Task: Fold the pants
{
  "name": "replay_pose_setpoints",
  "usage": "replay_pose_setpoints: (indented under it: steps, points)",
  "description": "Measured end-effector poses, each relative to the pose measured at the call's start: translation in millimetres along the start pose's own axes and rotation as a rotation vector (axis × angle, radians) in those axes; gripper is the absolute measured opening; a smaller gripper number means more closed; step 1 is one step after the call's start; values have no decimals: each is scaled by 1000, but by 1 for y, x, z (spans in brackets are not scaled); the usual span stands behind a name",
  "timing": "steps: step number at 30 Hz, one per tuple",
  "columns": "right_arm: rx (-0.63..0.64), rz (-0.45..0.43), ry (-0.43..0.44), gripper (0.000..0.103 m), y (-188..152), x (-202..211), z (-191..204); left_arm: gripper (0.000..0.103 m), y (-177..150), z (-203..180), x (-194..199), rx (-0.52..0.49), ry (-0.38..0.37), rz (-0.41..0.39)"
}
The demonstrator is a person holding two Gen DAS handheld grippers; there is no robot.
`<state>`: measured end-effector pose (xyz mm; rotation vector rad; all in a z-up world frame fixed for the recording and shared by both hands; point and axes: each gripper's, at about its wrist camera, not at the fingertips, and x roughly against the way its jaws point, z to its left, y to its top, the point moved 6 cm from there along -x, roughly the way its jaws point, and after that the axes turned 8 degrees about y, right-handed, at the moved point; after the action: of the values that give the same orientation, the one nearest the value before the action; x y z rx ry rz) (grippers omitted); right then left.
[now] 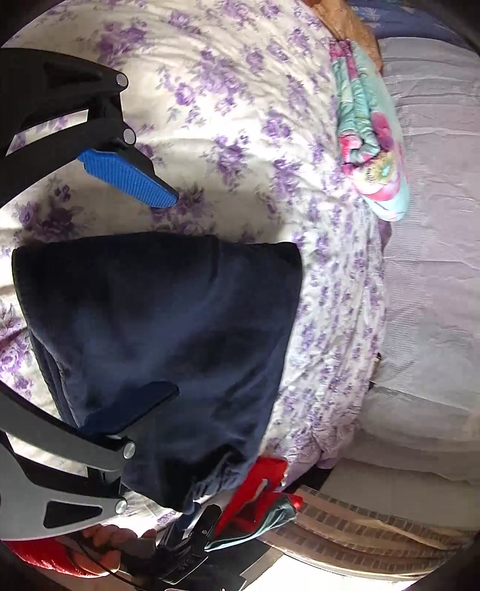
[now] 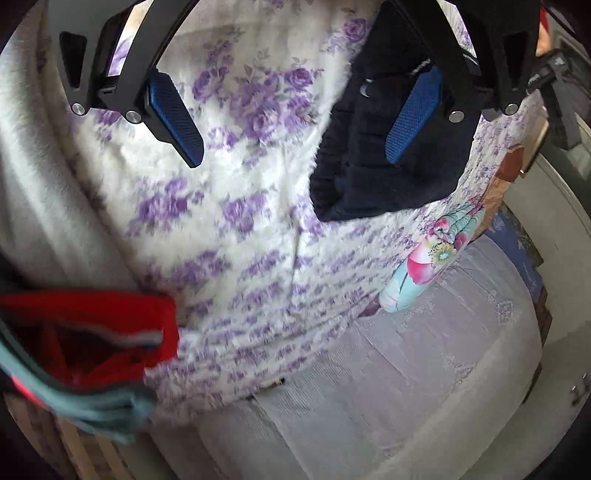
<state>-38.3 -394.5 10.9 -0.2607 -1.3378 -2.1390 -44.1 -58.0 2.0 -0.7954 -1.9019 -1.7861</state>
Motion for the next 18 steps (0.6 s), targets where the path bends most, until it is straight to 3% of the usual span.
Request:
replay_pose_setpoints:
  steps: [3, 6, 7, 8, 10, 11, 13, 15, 17, 18]
  points:
    - [163, -11, -11, 99, 15, 3, 53, 93, 9, -8, -2, -34, 12, -7]
    - [256, 120, 22, 99, 11, -32, 103, 95, -10, -8, -46, -100, 114, 87]
    - [276, 163, 13, 99, 7, -47, 115, 99, -19, -2, -67, -54, 55, 169]
    - [289, 205, 10, 99, 2, -62, 124, 99, -14, 10, -68, 60, -35, 184]
    - [284, 326, -28, 100, -14, -100, 130, 97, -7, 30, -68, 188, -107, 162]
    - [310, 354, -99, 100, -21, -115, 126, 97, -6, 31, -67, 186, -125, 160]
    - [441, 357, -216, 100, -30, -138, 124, 98, -6, 26, -66, 144, -102, 160]
    - [495, 368, -274, 100, -35, -139, 129, 98, -8, 22, -65, 130, -75, 154]
    - [464, 396, -280, 100, -30, -132, 137, 98, -5, 22, -67, 141, -83, 153]
    - [431, 385, -228, 100, -25, -126, 146, 98, -3, 21, -68, 147, -90, 154]
